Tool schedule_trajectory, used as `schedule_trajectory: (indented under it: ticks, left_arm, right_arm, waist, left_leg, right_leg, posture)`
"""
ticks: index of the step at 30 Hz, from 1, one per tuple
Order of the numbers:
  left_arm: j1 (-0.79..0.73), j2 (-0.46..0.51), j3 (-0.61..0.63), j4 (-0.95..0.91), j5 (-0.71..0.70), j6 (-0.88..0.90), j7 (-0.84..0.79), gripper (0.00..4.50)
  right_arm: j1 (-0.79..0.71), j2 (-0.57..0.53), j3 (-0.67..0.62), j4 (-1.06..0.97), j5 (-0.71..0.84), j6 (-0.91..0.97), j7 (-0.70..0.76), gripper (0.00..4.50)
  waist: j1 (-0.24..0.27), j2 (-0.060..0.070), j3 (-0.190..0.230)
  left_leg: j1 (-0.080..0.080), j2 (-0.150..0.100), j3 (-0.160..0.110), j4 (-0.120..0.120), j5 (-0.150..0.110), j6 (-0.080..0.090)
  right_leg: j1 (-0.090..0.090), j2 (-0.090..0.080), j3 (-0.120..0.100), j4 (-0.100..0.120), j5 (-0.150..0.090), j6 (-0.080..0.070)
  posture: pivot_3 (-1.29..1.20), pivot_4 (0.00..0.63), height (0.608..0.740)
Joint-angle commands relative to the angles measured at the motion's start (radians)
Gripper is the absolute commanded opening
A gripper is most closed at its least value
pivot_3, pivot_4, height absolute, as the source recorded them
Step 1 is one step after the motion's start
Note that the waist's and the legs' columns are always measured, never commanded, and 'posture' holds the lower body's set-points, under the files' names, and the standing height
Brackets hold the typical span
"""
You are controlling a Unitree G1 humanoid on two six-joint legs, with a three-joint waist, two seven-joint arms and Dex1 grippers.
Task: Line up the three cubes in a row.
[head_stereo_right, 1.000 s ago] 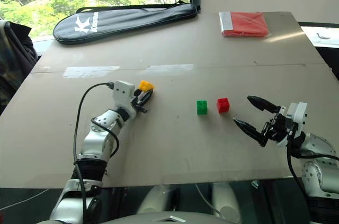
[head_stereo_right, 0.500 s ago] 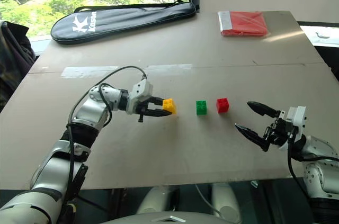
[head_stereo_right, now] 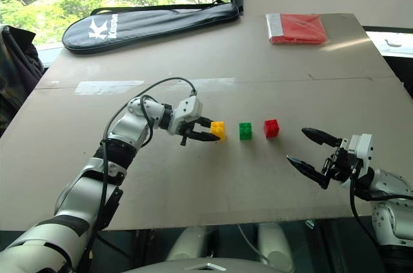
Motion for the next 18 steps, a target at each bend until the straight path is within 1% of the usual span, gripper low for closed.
schedule_trajectory:
  ticks: [1, 2, 3, 4, 6, 10, 18]
  left_arm:
    - [-0.018, 0.006, 0.012, -0.025, 0.004, 0.005, -0.003, 1.43]
    - [-0.019, 0.007, 0.012, -0.025, 0.004, 0.006, -0.003, 1.43]
    - [-0.022, 0.006, 0.015, -0.021, 0.005, 0.003, 0.004, 1.85]
    - [-0.024, 0.005, 0.016, -0.019, 0.005, 0.003, 0.005, 2.12]
    - [-0.026, 0.005, 0.017, -0.016, 0.005, 0.001, 0.006, 2.83]
    - [-0.033, 0.003, 0.017, 0.004, 0.014, -0.019, 0.018, 4.48]
    - [-0.027, 0.009, 0.015, 0.017, 0.028, -0.042, 0.016, 4.48]
  right_arm:
    - [0.003, -0.003, -0.022, -0.017, 0.006, -0.022, 0.006, 4.5]
    - [0.003, -0.003, -0.022, -0.016, 0.006, -0.022, 0.006, 4.5]
    - [0.0, -0.004, -0.021, -0.015, 0.006, -0.022, 0.006, 4.5]
    - [-0.002, -0.005, -0.021, -0.013, 0.005, -0.022, 0.007, 4.5]
    - [-0.006, -0.006, -0.02, -0.01, 0.004, -0.021, 0.007, 4.5]
    - [-0.013, -0.006, -0.015, -0.014, 0.003, -0.016, 0.002, 4.5]
    - [-0.009, -0.003, -0.011, -0.026, 0.002, -0.012, -0.005, 4.5]
  waist:
    - [0.0, 0.0, 0.0]
    - [0.0, 0.0, 0.0]
    - [0.0, 0.0, 0.0]
    - [0.001, 0.0, 0.0]
    - [0.001, 0.0, 0.0]
    - [0.0, 0.0, 0.0]
    - [0.001, 0.0, 0.0]
  left_leg:
    - [0.0, 0.0, 0.0, 0.0, 0.0, 0.0]
    - [0.0, 0.0, 0.0, 0.0, 0.0, 0.0]
    - [0.0, 0.0, 0.0, 0.0, 0.0, 0.0]
    - [0.0, 0.0, 0.0, 0.0, 0.0, 0.0]
    - [0.0, 0.0, 0.0, 0.0, 0.0, 0.0]
    - [0.0, 0.0, 0.0, 0.0, 0.0, 0.0]
    - [0.0, 0.0, 0.0, 0.0, 0.0, 0.0]
  right_leg:
    - [0.0, 0.0, 0.0, 0.0, 0.0, 0.0]
    - [0.0, 0.0, 0.0, 0.0, 0.0, 0.0]
    - [0.0, 0.0, 0.0, 0.0, 0.0, 0.0]
    - [0.0, 0.0, 0.0, 0.0, 0.0, 0.0]
    - [0.0, 0.0, 0.0, 0.0, 0.0, 0.0]
    - [0.0, 0.0, 0.0, 0.0, 0.0, 0.0]
    - [0.0, 0.0, 0.0, 0.0, 0.0, 0.0]
  posture:
    - [0.0, 0.15, 0.74]
    - [0.0, 0.15, 0.74]
    - [0.0, 0.15, 0.74]
    - [0.0, 0.15, 0.74]
    - [0.0, 0.15, 0.74]
    - [0.0, 0.15, 0.74]
    - [0.0, 0.15, 0.74]
